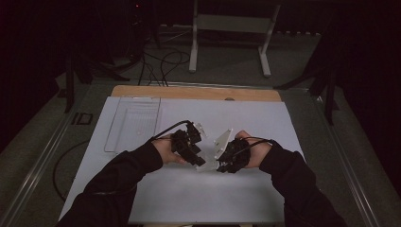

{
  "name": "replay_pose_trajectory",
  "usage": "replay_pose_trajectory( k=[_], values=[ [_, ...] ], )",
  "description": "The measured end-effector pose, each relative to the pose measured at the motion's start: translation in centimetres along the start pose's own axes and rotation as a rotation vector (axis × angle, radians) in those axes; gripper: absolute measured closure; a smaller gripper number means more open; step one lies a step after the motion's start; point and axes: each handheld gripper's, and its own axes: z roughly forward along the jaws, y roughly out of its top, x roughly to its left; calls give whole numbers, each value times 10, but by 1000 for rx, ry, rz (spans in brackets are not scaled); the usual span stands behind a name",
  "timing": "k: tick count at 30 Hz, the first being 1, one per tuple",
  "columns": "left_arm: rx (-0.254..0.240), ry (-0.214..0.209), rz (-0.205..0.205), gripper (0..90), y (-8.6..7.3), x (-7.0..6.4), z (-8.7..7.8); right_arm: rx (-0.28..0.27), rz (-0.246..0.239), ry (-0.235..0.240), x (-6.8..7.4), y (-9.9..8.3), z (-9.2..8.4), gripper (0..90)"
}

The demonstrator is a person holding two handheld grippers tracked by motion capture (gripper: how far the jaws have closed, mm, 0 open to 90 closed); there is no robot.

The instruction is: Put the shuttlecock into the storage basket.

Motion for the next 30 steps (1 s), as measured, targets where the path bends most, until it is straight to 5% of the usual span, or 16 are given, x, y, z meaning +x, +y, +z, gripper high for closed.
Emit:
replay_pose_trajectory(
  k=[14,25,30],
  values=[
    [5,-85,17,707,6,-1,6,-15,-17,-10,3,0,0,660],
    [21,-126,45,887,6,1,8,-17,-25,-11,3,-2,2,659],
    [29,-126,38,900,8,1,9,-18,-26,-10,3,-3,3,659]
  ],
)
